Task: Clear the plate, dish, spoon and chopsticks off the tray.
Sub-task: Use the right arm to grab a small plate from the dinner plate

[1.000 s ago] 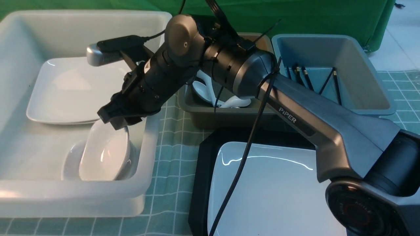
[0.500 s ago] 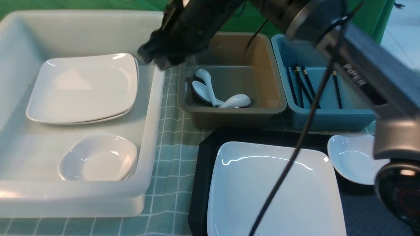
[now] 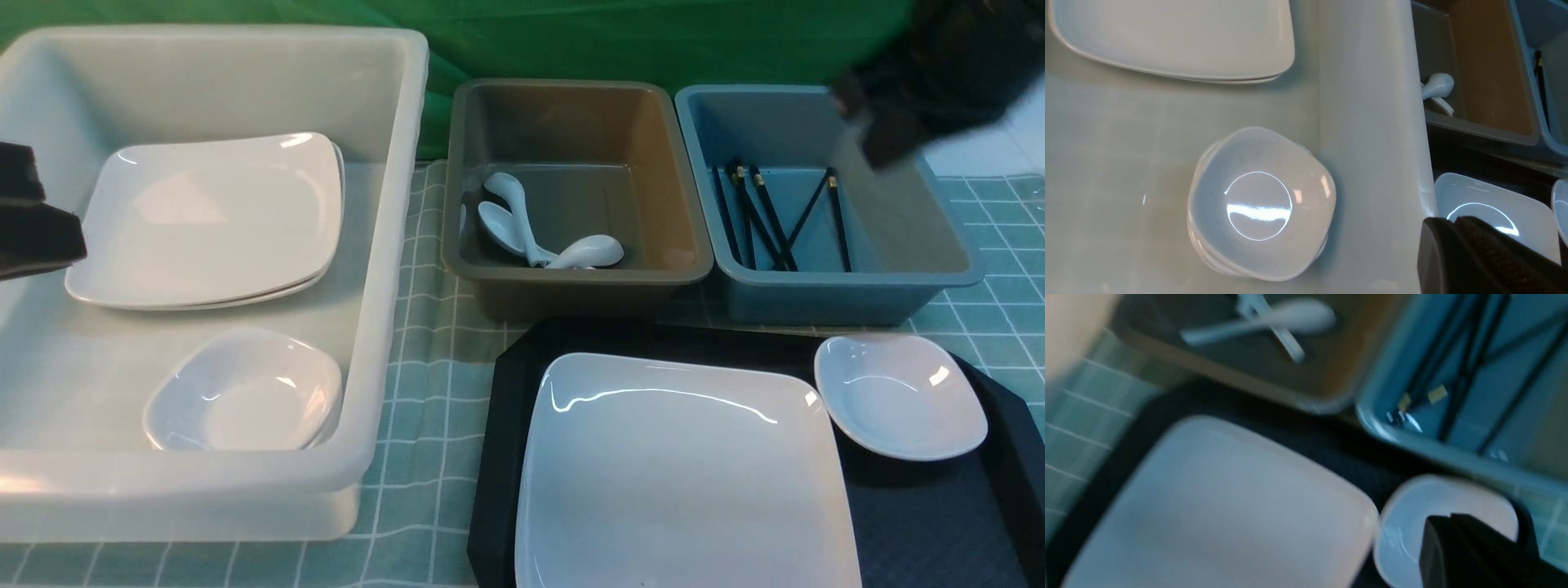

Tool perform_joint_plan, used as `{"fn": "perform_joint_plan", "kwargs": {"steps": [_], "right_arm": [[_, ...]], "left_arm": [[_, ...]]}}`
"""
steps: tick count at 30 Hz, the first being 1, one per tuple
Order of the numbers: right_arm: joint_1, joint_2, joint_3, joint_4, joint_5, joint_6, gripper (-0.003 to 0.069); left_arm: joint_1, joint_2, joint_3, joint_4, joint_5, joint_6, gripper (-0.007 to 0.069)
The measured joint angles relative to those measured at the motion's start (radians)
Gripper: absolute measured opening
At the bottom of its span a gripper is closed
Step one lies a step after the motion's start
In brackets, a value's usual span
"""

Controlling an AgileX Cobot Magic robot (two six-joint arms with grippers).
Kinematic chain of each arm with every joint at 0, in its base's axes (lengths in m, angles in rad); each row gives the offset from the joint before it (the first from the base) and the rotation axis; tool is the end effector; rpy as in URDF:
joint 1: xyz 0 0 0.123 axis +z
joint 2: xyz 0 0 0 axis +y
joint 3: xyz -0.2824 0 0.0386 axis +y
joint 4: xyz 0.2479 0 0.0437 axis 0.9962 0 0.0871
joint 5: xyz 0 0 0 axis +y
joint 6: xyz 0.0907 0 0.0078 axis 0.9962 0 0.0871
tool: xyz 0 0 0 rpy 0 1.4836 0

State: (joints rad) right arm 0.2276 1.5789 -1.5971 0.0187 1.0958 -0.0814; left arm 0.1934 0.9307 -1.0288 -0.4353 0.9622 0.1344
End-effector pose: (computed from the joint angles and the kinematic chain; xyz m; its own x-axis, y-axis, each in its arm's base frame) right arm 0.3287 0.0777 0.3771 -0.7954 -0.2589 -0.5480 -0.2932 0.9557 -0.0260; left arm 0.1712 0.0014 0.3833 -0.6586 -0.2486 -0.7103 -0.0099 0.9466 -0.3222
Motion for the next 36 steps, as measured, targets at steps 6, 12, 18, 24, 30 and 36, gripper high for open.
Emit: {"fn": "perform_joint_plan", "kwargs": {"steps": [6,12,18,24,30,36], "right_arm": [[-0.223,-0.027,0.417,0.052,-0.178,0.034,0.0175],[-0.256,0.045,0.552,0.073,-0.352,0.044,0.0464],[-0.262,0.156,0.557,0.082,-0.471,0.081,0.0543],[-0.264,0.181,0.557,0.084,-0.529,0.12,0.0546],[-0.264,0.193,0.556,0.085,-0.582,0.146,0.0546],[-0.264,0.24,0.554,0.091,-0.575,0.152,0.0546]], "left_arm": [[-0.041,0.0,0.0,-0.063,0.004,0.044,0.0009],[-0.19,0.029,0.0,-0.056,0.004,0.049,0.0009],[-0.351,0.086,0.0,0.071,0.007,-0.035,0.0009],[-0.396,0.098,0.0,0.138,0.003,-0.092,0.0009],[-0.397,0.098,0.0,0.146,-0.022,-0.112,0.0009],[-0.397,0.098,0.0,0.148,-0.023,-0.112,0.0009]]}}
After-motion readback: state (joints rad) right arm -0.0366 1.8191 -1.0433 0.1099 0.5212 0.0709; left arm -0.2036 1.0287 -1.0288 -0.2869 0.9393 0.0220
